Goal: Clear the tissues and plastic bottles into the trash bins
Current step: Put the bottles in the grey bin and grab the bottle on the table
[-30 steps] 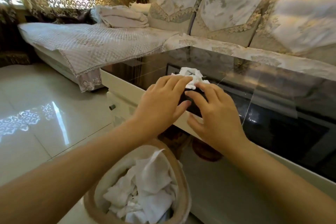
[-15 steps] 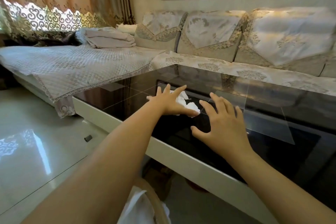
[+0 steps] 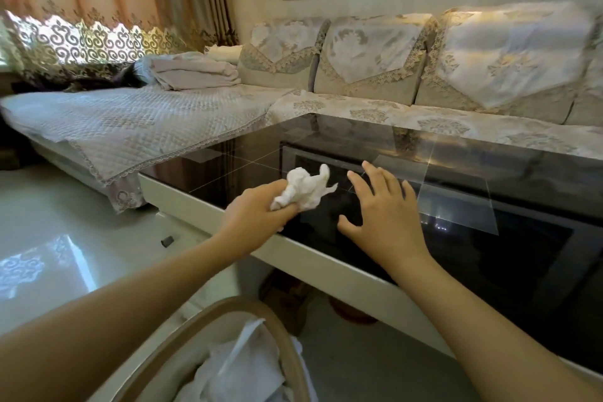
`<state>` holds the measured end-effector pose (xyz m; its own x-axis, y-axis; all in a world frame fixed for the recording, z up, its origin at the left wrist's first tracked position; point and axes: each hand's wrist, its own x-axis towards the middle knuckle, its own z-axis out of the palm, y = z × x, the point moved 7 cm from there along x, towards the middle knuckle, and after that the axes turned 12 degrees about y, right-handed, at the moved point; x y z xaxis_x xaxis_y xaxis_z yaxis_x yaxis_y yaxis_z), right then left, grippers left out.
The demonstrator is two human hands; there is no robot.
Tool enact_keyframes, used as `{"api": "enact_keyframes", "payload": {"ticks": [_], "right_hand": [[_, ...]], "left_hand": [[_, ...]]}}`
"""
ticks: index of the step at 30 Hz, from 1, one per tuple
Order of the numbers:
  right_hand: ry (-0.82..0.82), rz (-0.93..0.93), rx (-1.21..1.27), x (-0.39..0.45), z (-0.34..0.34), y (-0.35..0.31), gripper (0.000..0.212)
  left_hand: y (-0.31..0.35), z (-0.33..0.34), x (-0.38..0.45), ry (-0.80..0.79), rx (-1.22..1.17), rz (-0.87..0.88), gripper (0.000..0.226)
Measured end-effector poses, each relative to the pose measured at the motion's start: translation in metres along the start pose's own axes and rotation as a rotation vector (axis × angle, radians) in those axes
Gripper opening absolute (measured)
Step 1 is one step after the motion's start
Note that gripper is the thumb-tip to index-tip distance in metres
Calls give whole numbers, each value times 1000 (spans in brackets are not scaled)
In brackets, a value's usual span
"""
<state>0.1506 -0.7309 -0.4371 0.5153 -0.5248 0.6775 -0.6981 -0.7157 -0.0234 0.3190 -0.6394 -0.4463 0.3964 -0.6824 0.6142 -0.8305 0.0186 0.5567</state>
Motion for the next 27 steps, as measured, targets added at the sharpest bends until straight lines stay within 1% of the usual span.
{"api": "enact_keyframes", "payload": {"ticks": [2,3,4,5,6,7,8,9,10,11,12,14,16,18,20,22,24,25,27], "right_hand": [[15,-19,-6,-6,-6,-4,73],[20,-27,0,-9,-9,-5,71],[22,-33,9,-11,-11,-7,68],[21,-34,17,-13,-12,-8,66],[21,-34,20,-15,-13,-9,64],[23,-33,18,-16,-14,-9,62],[27,-33,15,-17,-15,-10,61],[32,-33,13,-18,-16,-11,61],[40,-34,11,-19,-18,-11,61],[51,-36,9,-21,-20,-11,61],[60,-44,6,-23,-22,-11,60],[61,-68,3,-29,-26,-11,60],[56,-80,7,-34,-31,-7,61],[64,-87,1,-38,-39,4,63],[77,-99,-35,-41,-48,22,66],[93,-87,-68,-45,-61,48,66],[107,-56,-111,-49,-75,78,65],[116,-44,-138,-51,-82,94,65],[133,-27,-176,-55,-95,126,65]], "left_hand": [[-4,-29,-40,14,-41,26,4],[-7,-37,-62,-32,-7,46,5],[-11,-41,-83,-109,44,57,6],[-16,-39,-106,-213,112,51,5],[-23,-33,-127,-337,193,52,10],[-31,-22,-147,-474,286,57,24],[-40,-11,-165,-612,392,49,43],[-47,-2,-179,-732,486,36,62],[-52,6,-189,-823,545,5,75],[-51,10,-194,-874,569,-17,78],[-47,13,-193,-898,596,-2,74],[-32,13,-181,-855,633,89,58],[-5,9,-158,-708,597,133,53],[30,-3,-126,-473,493,159,59],[77,-16,-97,-207,342,280,64],[122,-18,-72,-17,193,400,53],[153,2,-49,46,155,410,35],[167,19,-39,43,158,397,32],[187,61,-24,4,188,394,40]]}}
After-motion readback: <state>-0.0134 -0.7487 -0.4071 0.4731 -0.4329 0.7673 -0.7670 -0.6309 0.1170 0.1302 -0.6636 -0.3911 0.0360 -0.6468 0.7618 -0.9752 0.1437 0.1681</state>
